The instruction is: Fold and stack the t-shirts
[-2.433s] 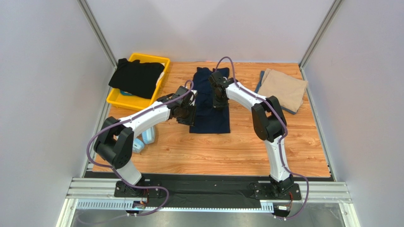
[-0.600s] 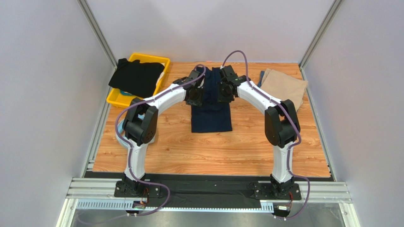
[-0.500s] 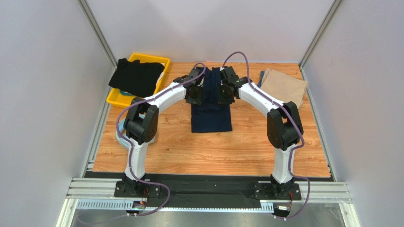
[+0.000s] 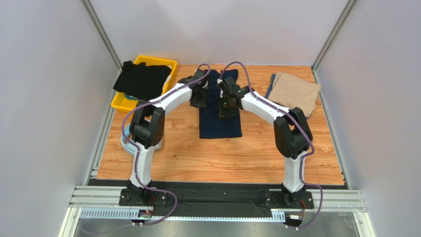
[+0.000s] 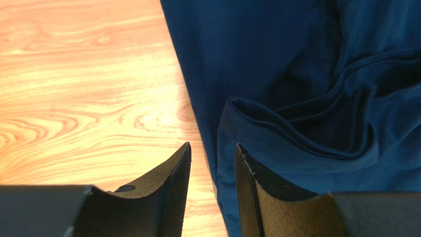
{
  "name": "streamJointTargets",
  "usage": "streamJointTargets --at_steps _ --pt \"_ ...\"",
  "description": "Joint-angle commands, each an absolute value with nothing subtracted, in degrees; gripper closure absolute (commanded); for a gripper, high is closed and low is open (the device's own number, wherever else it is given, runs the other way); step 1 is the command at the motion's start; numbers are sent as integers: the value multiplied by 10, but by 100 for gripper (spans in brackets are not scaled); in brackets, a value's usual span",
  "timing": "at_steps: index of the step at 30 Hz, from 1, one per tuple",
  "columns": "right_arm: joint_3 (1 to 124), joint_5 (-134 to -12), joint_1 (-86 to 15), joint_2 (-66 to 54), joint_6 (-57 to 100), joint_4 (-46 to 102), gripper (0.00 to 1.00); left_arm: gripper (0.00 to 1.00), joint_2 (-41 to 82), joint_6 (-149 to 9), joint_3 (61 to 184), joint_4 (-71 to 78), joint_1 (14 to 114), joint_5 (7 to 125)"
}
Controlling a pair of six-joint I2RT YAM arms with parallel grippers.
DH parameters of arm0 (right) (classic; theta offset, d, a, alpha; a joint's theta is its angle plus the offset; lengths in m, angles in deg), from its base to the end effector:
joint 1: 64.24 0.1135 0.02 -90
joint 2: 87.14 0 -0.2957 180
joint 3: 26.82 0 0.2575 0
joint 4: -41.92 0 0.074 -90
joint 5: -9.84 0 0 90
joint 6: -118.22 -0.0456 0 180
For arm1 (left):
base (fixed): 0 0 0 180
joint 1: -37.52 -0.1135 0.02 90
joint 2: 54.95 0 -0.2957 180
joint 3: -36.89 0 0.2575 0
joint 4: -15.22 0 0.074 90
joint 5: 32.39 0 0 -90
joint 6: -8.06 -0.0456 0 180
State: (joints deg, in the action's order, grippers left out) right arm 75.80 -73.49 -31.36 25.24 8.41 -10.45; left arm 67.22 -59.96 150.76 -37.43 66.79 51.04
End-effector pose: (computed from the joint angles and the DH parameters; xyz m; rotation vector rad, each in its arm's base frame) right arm 0.3684 0.2445 0.2378 -0.3490 2.7004 0.4420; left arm 0.4301 -0.2351 0.2223 0.1283 2.6288 -0.1587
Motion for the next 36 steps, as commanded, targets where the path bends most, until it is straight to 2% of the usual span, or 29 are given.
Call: streamJointTargets --at_steps 1,7,11,19,36 --pt "793 -746 -311 302 94 -108 80 55 663 -600 1498 -377 668 504" --pt "882 -826 -311 370 120 -129 84 57 635 -590 1472 -367 668 522" --pt "905 -836 -311 381 115 -123 84 57 586 -586 1394 -320 669 565" --pt "966 -841 -311 418 116 -143 84 59 587 -596 1372 -305 704 573" --pt "958 -897 -343 449 92 -152 86 59 634 -579 1368 -302 726 586"
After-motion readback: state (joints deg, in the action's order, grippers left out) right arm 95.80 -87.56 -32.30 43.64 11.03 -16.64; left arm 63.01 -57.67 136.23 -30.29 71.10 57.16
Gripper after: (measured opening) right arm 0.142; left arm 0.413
